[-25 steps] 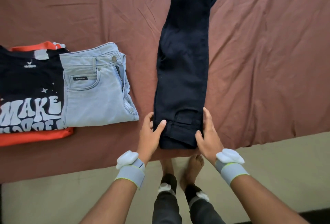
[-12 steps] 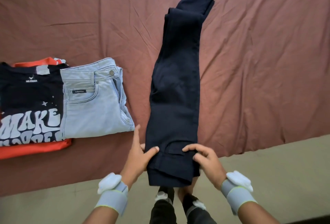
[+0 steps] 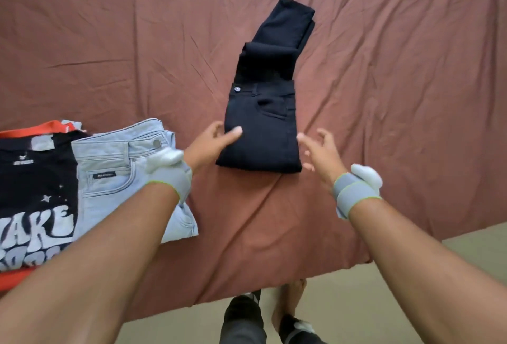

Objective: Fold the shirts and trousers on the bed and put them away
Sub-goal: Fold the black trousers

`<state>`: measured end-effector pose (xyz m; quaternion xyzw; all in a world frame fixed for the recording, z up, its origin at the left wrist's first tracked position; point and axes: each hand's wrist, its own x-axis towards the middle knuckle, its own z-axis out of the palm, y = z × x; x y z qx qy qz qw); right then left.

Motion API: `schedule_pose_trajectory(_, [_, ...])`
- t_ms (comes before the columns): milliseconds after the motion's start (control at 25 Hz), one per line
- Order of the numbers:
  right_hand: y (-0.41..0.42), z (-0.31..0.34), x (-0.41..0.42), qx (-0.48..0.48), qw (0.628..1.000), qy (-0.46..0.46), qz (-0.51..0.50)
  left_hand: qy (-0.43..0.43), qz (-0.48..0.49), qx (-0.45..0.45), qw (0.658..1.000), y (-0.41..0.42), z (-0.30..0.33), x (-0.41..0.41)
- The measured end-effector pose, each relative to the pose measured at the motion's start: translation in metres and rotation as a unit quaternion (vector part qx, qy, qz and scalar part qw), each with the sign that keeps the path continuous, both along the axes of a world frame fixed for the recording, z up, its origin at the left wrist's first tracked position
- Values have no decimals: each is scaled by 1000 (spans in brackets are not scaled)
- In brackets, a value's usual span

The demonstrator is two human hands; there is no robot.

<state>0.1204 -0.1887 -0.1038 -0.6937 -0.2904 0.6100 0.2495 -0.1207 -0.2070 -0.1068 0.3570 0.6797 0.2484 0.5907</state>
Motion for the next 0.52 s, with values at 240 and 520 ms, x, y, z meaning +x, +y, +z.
schedule_pose_trajectory(240, [-4,-66,-15,-37,998,-46,5,39,17,-52,998,-16,-73,-9])
schedule_pose_trajectory(520, [-87,-54,5,-199,947,-135,214,22,-77,-144,986,-124,-62,-3])
